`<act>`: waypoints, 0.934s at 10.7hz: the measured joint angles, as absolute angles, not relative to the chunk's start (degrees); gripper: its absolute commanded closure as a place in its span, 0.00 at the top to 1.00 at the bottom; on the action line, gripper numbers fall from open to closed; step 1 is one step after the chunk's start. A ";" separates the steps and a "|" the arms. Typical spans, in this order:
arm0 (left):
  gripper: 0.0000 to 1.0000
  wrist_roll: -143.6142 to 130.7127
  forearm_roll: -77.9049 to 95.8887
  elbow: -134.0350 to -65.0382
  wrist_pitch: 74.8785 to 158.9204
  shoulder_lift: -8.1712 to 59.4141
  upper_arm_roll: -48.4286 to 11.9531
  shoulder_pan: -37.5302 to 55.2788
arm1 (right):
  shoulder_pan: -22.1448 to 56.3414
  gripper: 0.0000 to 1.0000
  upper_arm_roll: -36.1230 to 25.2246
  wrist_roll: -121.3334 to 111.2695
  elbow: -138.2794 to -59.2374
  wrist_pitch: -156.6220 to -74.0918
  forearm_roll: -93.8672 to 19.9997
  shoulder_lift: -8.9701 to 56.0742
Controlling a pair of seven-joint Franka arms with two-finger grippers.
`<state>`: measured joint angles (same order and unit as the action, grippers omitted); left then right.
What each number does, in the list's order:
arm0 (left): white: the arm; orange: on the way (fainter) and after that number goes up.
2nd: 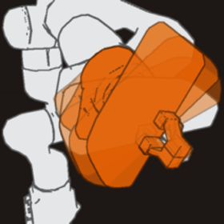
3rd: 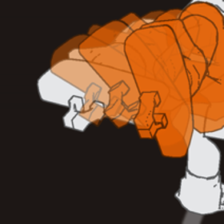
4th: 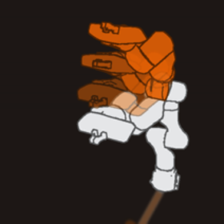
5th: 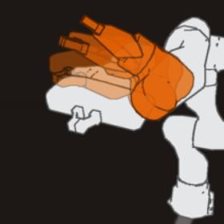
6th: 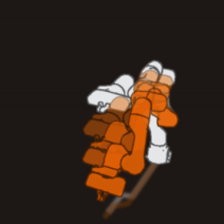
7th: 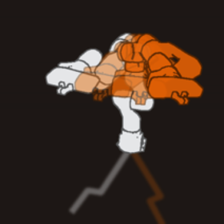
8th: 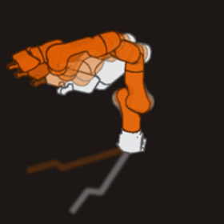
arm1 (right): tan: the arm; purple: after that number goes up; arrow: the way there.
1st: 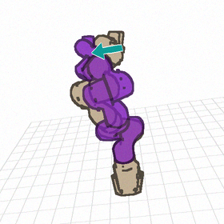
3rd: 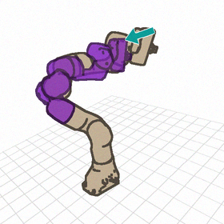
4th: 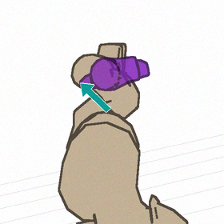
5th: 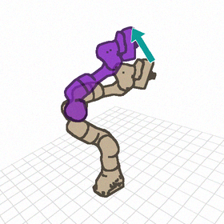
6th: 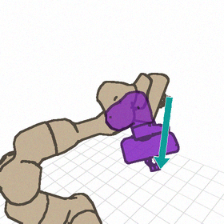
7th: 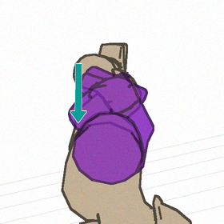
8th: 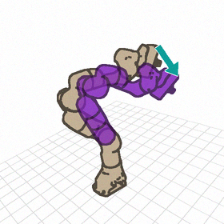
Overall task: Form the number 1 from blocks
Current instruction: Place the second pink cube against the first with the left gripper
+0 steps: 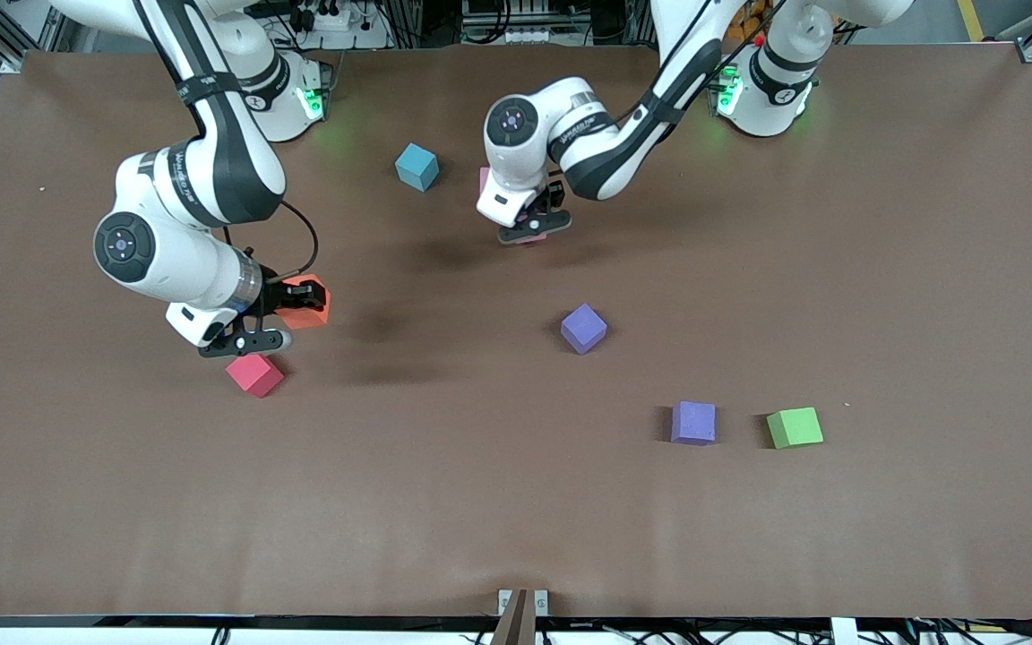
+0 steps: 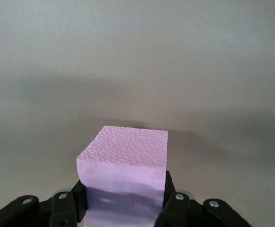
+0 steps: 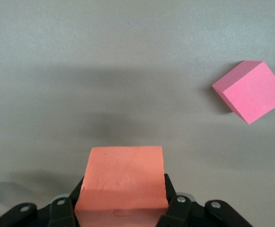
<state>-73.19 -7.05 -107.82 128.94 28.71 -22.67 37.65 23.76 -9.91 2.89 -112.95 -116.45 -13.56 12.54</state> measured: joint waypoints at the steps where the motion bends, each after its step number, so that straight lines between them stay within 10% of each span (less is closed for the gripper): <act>1: 0.00 -71.50 -7.60 -106.80 128.55 28.71 -22.92 37.83 | 23.77 0.45 -9.84 4.77 -112.94 -116.44 -13.61 12.54; 10: 0.00 -68.49 -7.81 -101.72 128.43 34.62 -22.47 42.88 | 25.18 0.45 -9.34 11.42 -113.02 -116.33 -17.76 13.91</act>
